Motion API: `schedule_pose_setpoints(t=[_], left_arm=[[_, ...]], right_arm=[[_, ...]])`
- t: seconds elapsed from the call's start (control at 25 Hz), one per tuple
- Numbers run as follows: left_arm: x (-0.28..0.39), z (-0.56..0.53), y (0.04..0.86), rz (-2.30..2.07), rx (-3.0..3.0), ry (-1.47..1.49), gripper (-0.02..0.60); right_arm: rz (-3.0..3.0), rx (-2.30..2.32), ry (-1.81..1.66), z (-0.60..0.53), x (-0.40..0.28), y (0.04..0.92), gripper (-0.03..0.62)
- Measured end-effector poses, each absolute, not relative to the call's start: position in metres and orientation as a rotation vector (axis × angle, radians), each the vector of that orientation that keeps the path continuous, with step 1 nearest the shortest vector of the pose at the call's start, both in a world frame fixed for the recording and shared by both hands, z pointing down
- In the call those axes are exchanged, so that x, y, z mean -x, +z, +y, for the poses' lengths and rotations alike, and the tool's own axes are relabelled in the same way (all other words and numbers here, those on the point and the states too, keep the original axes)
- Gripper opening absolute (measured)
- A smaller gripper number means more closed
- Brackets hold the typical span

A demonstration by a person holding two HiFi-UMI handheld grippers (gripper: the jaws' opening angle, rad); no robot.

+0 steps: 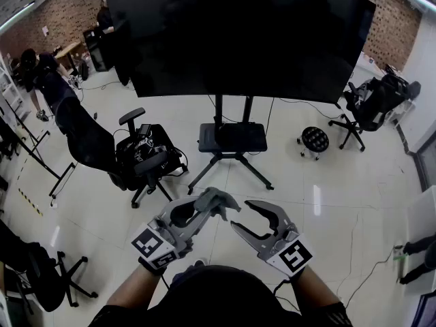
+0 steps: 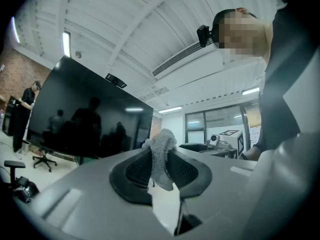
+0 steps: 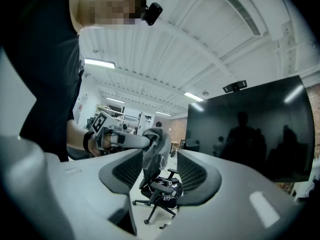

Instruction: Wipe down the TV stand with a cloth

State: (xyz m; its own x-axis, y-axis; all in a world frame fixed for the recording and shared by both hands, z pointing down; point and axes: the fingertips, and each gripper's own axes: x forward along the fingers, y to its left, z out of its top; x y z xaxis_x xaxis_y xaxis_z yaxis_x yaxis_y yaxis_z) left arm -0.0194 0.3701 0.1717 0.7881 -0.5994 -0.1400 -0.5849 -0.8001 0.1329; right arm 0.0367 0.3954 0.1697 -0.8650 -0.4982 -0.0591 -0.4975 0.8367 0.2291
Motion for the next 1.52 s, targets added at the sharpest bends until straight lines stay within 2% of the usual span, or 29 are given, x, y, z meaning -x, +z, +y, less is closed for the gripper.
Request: schedule_pose_setpoints(t=[0.4,0.8,1.04,1.24,1.28,1.4,1.52], left_arm=[[-0.017,0.362,0.183,-0.901,-2.902,-0.223,0.101],[-0.033,0.360,0.194,-0.872,-2.862,-0.168,0.118],[-0.028,0.347,0.206,-0.850,-2.857,-0.121,0.118],[-0.025,0.325,0.215,-0.791,-2.856,-0.107,0.120],[-0.024,0.319,0.216,-0.783,-2.850,-0.105,0.121],[-0.015,0.295,0.219,-0.767,-2.831,-0.105,0.127],[-0.002,0.269,0.223,-0.749,-2.841,-0.082,0.149]], right_arm=[[-2.820,-0.716,-0.447,0.375,-0.039,0.201,0.265],[-2.646,-0.800,-0.693,0.359,-0.037,0.214,0.272],[-2.661,-0.771,-0.667,0.341,-0.033,0.219,0.296],[-2.633,-0.675,-0.673,0.323,-0.011,0.230,0.290],[-2.626,-0.660,-0.676,0.319,-0.006,0.234,0.283],[-2.600,-0.677,-0.679,0.299,0.005,0.241,0.158],[-2.603,-0.721,-0.611,0.273,0.017,0.246,0.081]])
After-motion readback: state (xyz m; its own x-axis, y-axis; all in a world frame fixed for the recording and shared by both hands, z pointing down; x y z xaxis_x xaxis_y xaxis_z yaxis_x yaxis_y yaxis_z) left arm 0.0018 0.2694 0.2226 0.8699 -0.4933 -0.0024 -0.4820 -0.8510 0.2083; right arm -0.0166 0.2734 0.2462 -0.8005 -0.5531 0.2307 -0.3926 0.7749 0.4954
